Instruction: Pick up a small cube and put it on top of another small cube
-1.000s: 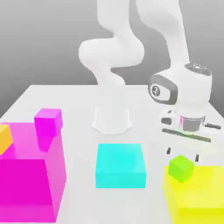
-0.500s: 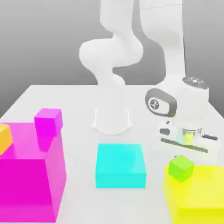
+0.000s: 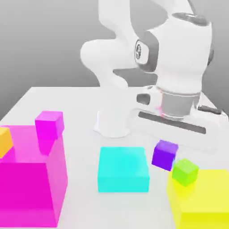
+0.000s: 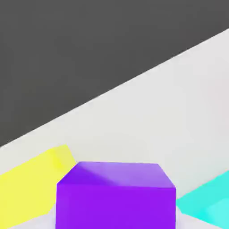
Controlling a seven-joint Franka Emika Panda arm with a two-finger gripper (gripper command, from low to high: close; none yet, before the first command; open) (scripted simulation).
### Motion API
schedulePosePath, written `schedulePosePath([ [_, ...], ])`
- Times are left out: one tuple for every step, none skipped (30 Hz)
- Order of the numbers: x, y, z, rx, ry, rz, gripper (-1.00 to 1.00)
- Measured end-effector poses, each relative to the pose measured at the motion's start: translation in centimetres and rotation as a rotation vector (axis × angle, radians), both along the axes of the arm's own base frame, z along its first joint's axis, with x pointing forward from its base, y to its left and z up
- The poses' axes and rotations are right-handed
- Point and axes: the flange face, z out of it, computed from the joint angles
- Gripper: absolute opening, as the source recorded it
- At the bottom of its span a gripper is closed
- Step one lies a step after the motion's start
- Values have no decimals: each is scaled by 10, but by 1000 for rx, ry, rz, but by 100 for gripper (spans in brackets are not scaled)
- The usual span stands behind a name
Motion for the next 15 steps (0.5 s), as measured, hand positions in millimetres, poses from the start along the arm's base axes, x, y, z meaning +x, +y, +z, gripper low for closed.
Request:
schedulePosePath([
  [7,-29,15,-3,3,-19,-100],
  [11,-59,27,-1,8,-41,-100],
  [13,-89,37,3,13,-63,-100],
  [12,-120,47,9,18,-86,-100],
  [9,-150,57,16,23,-110,-100],
  [5,-180,66,23,28,-133,-100],
  [-2,-210,75,32,31,-156,-100],
  [-11,-241,85,41,34,-180,-100],
  [-23,-271,96,50,36,-202,-100],
  [-35,-299,94,72,39,-230,-100],
  [-39,-310,85,84,40,-237,-100],
  [-40,-313,71,89,41,-235,-100],
  [-39,-314,56,92,41,-232,-100],
  [-40,-314,40,93,42,-231,-100],
  [-40,-314,32,94,42,-231,100],
])
